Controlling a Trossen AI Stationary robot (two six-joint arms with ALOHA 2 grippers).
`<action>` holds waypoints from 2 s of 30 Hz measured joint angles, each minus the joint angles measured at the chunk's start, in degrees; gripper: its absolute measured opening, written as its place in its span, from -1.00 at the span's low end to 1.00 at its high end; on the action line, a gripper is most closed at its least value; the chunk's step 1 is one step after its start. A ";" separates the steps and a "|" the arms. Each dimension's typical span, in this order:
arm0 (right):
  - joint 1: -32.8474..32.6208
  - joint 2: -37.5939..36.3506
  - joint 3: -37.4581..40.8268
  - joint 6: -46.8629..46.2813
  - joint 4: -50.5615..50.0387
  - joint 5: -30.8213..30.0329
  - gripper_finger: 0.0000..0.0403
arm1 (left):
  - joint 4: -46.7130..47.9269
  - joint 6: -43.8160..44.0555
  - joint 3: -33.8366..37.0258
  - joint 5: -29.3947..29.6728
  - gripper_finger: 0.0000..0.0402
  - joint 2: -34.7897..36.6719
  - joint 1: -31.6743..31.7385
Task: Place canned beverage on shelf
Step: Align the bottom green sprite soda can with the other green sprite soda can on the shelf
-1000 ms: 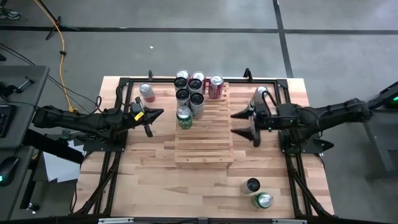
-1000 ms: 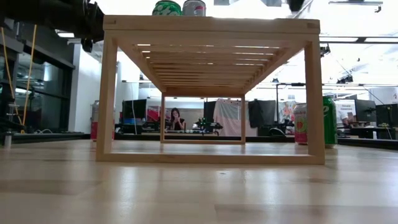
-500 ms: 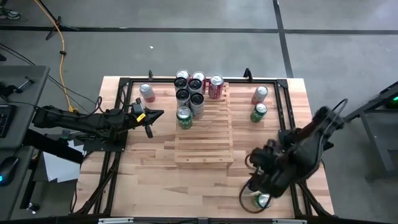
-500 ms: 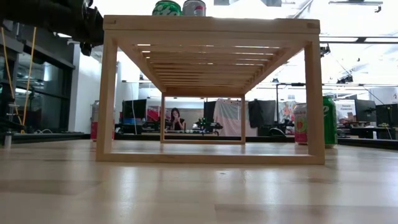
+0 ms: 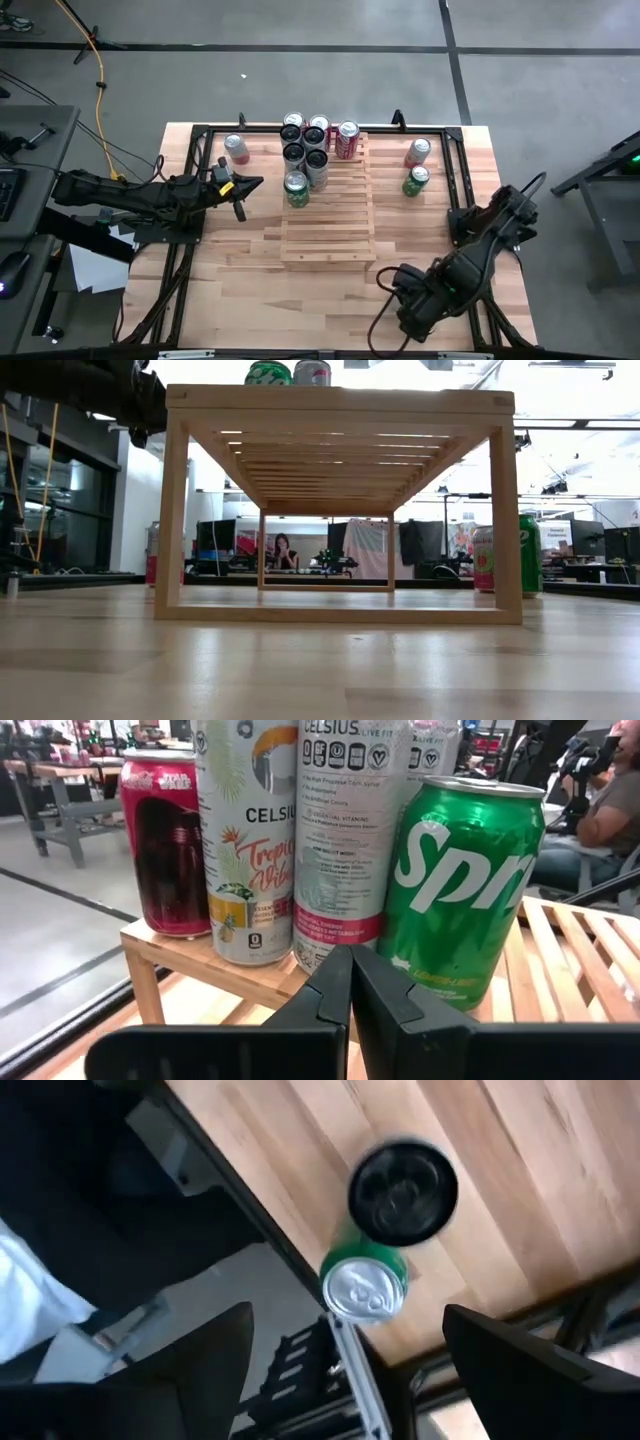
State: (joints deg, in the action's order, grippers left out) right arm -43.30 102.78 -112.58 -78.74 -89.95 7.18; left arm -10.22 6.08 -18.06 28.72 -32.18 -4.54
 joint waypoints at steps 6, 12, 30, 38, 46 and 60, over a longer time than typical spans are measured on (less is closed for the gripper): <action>-0.43 0.22 1.82 -4.71 0.39 -0.70 0.55 | -0.10 -1.26 0.00 1.99 -1.00 0.00 0.00; -3.61 0.37 5.41 -12.42 0.75 0.39 0.55 | 0.28 -0.34 0.00 2.31 -1.00 0.00 0.00; -7.12 0.36 18.81 -15.86 14.43 2.53 0.55 | 1.38 5.93 -0.02 2.31 -1.00 -0.04 0.00; -7.12 0.26 18.82 -16.34 13.31 0.85 0.55 | 1.69 7.28 -0.02 2.31 -1.00 -0.04 0.00; -7.12 0.26 18.80 -19.12 14.29 -0.11 0.55 | 1.54 7.28 -0.02 2.33 -1.00 -0.04 0.00; -6.58 5.25 18.84 -17.93 14.35 4.33 0.55 | 0.90 7.28 -0.02 3.82 -0.90 -0.04 0.00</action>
State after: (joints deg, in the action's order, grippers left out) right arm -49.88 108.03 -93.73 -96.67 -75.60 11.52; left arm -9.33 13.37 -18.09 32.54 -32.23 -4.54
